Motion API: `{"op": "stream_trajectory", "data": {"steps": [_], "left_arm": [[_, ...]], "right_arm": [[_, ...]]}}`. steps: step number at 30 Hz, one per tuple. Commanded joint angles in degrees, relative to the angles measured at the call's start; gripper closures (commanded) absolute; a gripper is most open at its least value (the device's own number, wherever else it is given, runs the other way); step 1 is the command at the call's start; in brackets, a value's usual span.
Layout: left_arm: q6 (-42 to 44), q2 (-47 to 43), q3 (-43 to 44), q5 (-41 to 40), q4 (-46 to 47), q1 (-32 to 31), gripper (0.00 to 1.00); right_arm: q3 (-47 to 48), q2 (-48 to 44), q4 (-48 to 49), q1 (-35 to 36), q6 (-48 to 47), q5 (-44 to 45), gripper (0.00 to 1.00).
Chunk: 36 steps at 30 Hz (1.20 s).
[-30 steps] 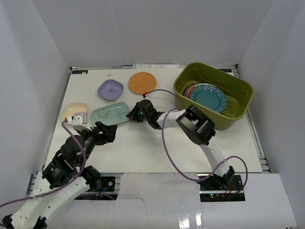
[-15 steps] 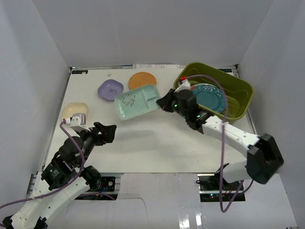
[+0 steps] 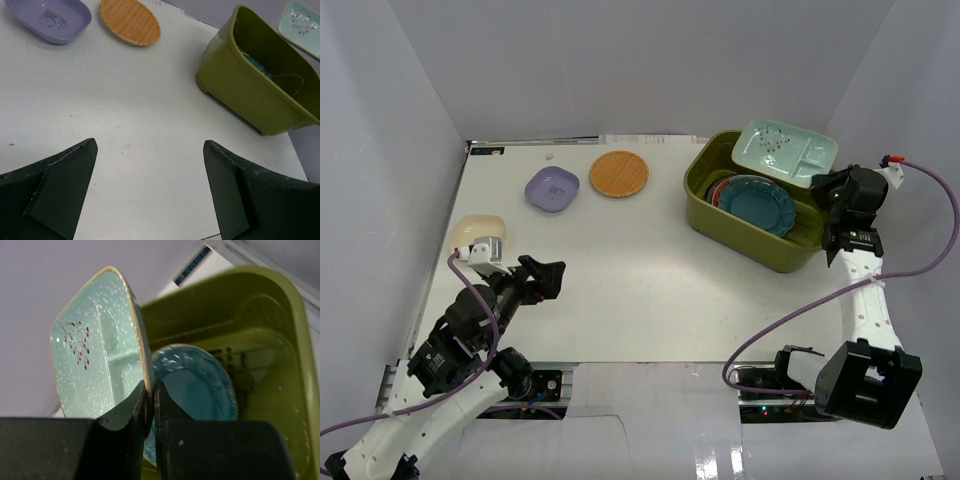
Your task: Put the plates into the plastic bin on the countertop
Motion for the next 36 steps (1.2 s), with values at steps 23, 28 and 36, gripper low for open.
{"op": "stream_trajectory", "data": {"steps": [23, 28, 36], "left_arm": [[-11.76, 24.37, 0.01, -7.36, 8.79, 0.45, 0.02], [-15.10, 33.59, 0.53, -10.71, 14.42, 0.71, 0.02], [-15.71, 45.46, 4.13, -5.54, 23.81, 10.72, 0.02]], "right_arm": [[-12.34, 6.72, 9.51, -3.36, 0.55, -11.89, 0.71], [-13.21, 3.83, 8.28, -3.27, -0.42, -11.28, 0.34], [-9.79, -3.64, 5.90, -3.27, -2.27, -12.06, 0.02]]}}
